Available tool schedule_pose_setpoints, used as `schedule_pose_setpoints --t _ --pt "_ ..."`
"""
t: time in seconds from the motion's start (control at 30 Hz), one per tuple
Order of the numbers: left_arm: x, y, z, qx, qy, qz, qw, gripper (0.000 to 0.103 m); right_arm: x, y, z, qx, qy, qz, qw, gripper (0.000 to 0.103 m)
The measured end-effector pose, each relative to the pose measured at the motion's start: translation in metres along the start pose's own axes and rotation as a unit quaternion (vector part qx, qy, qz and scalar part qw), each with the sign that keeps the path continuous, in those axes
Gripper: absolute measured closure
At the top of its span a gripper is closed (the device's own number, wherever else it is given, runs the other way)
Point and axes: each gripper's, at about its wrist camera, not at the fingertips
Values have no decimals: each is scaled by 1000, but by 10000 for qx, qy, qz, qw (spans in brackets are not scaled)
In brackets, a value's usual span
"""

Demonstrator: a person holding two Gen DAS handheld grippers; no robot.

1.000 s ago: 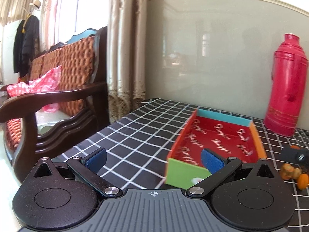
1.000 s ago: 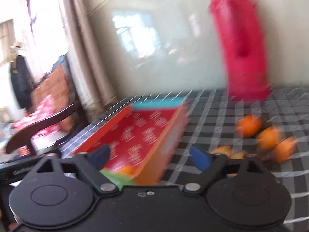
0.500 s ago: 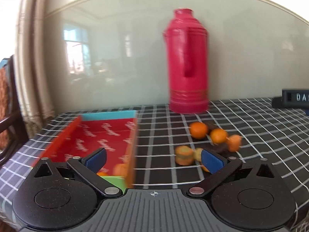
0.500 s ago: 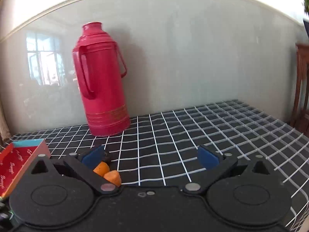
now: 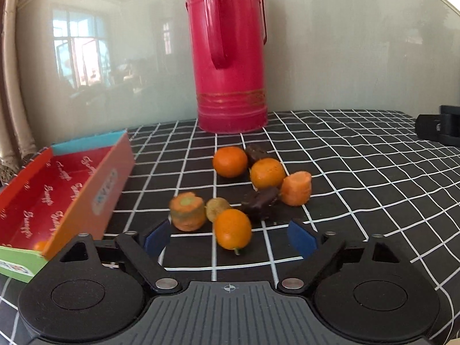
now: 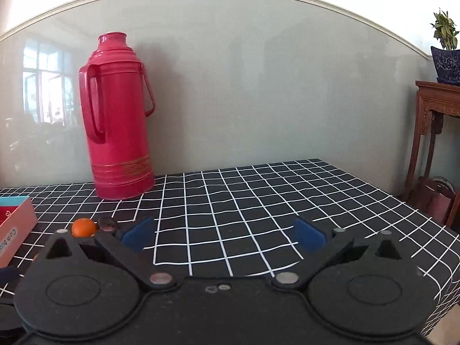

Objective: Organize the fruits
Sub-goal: 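Reach the left tool to the pile and grasp a small orange, then carry the orange with the left tool into the box and release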

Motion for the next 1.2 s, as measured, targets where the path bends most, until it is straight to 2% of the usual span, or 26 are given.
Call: schedule_pose_setpoints --t 0.23,0.27,0.3,0.43,0.57,0.73,0.9,1.0,1.13,1.2 --pt "22 5 -1 -201 -271 62 9994 57 5 10 -2 178 -60 -34 9998 6" --pt "22 6 -1 -203 -253 36 9995 70 5 12 -2 215 -65 -33 9997 6" --pt "22 7 -1 -194 -237 -2 9995 73 5 13 -2 243 -66 -32 9997 6" --pt "20 6 0 -211 -218 -19 9995 73 5 14 -2 288 -89 -20 9995 6" --pt "10 2 -2 -147 38 -140 9998 73 4 12 -2 317 -95 -91 9994 6" --pt "-7 -15 -8 -203 449 -561 9972 73 2 3 -1 229 -89 -204 9995 6" --pt "-17 -56 -15 -528 672 -1221 9888 73 0 -8 0 97 -81 -301 9995 6" --pt "-17 -89 -19 -917 553 -1575 9817 73 2 -15 1 25 -123 -370 9992 6" --pt "-13 -137 -13 -1576 176 -1907 9687 73 3 -24 3 -70 -174 -465 9987 6" --pt "-9 -154 -12 -1756 -2 -2076 9623 73 4 -29 3 -96 -211 -540 9983 6"
Point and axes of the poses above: each gripper's, at about its wrist camera, not at the fingertips, and x roughly the way its jaws point, y to its right, z to its underside, and after that the axes turned 5 degrees about -y, right-handed
